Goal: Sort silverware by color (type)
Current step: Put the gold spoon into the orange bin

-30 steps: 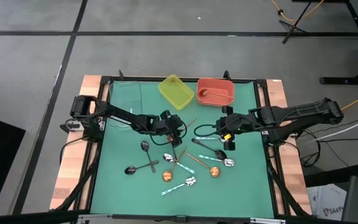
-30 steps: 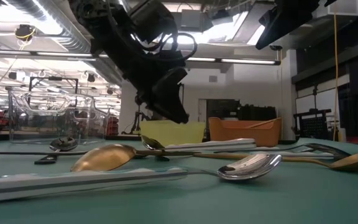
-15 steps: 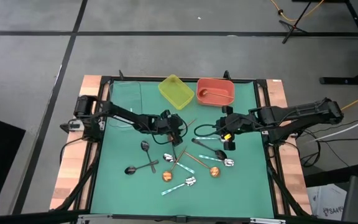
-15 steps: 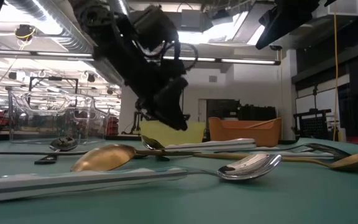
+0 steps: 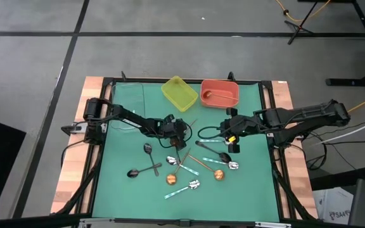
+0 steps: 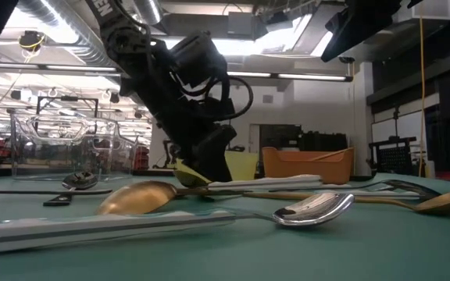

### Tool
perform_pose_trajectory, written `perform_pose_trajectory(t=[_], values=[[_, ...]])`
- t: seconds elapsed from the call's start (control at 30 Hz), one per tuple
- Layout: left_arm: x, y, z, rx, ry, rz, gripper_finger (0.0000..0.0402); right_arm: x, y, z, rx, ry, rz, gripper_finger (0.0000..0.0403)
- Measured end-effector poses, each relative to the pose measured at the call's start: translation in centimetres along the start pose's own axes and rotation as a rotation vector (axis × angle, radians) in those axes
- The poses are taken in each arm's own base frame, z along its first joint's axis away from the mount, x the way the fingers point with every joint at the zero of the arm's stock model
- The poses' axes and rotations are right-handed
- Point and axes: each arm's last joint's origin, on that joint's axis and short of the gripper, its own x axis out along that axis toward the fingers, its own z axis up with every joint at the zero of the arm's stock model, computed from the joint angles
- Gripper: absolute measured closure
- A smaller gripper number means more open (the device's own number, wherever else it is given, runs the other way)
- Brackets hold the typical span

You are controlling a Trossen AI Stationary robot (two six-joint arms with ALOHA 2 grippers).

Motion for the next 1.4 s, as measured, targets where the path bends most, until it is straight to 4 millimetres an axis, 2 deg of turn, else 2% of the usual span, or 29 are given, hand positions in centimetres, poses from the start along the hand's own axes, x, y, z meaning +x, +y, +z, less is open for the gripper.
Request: perform_pose_trajectory(t=[0.2, 0.67, 0.97, 1.07, 1.23, 1.4], values=[[0.0, 0.0, -0.1, 0.002, 0.004, 0.001, 0.0278, 0.0, 0.0, 0.0, 0.000, 0.000, 0.000, 0.0299], [0.1, -0.1, 0.1, -0.006, -0.021, -0.016, 0.0378, 0.0, 0.0, 0.0, 0.000, 0.000, 0.000, 0.0299], [0.1, -0.3, 0.7, -0.020, -0.060, -0.038, 0.0385, -0.7, -0.1, -0.1, 0.003, -0.020, 0.001, 0.0299], [-0.2, -0.7, 1.9, -0.029, -0.089, -0.073, 0.0384, -1.8, -0.3, -0.2, 0.010, -0.056, 0.001, 0.0299], [-1.0, -1.6, 5.3, -0.042, -0.175, -0.147, 0.0384, -4.1, -0.8, -0.9, 0.020, -0.104, -0.001, 0.0299], [-2.3, -2.2, 9.2, 0.062, -0.298, -0.152, 0.0384, -6.2, -1.3, -1.7, 0.033, -0.152, -0.044, 0.0299]])
